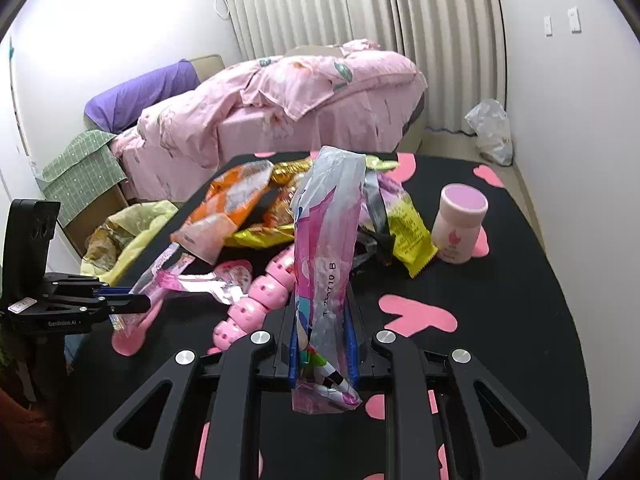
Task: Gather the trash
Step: 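Grasp a pink candy stick wrapper with the left tool while the right tool holds the tissue pack, then carry both items over the yellow bag and open both tools to drop them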
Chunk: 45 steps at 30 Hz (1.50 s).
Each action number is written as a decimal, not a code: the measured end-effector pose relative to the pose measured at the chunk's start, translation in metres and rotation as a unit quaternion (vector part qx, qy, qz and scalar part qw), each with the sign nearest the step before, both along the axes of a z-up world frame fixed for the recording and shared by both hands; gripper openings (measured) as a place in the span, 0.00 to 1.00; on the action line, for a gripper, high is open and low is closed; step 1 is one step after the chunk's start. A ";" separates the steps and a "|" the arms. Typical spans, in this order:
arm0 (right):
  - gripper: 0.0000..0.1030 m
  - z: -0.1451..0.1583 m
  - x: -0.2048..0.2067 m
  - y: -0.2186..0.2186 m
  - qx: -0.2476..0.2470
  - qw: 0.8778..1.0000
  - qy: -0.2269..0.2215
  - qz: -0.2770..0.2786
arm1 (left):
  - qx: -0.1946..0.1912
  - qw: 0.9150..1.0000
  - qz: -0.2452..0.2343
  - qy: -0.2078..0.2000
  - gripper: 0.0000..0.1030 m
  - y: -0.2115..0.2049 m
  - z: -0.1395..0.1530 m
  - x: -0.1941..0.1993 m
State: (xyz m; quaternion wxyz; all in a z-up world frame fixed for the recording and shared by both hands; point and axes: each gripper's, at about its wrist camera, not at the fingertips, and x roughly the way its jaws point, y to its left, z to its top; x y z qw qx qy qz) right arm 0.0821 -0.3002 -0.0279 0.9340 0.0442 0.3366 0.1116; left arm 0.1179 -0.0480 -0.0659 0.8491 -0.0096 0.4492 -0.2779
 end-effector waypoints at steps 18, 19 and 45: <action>0.18 0.055 -0.006 0.099 -0.050 0.993 -0.056 0.090 | -0.043 0.992 0.049 -0.105 0.16 0.071 0.070 -0.024; 0.18 0.058 -0.004 0.108 -0.053 0.992 -0.058 0.097 | -0.044 0.992 0.053 -0.109 0.16 0.077 0.072 -0.025; 0.18 0.033 0.096 0.285 -0.018 0.959 0.000 0.282 | -0.071 0.958 0.273 -0.046 0.16 0.263 0.018 0.004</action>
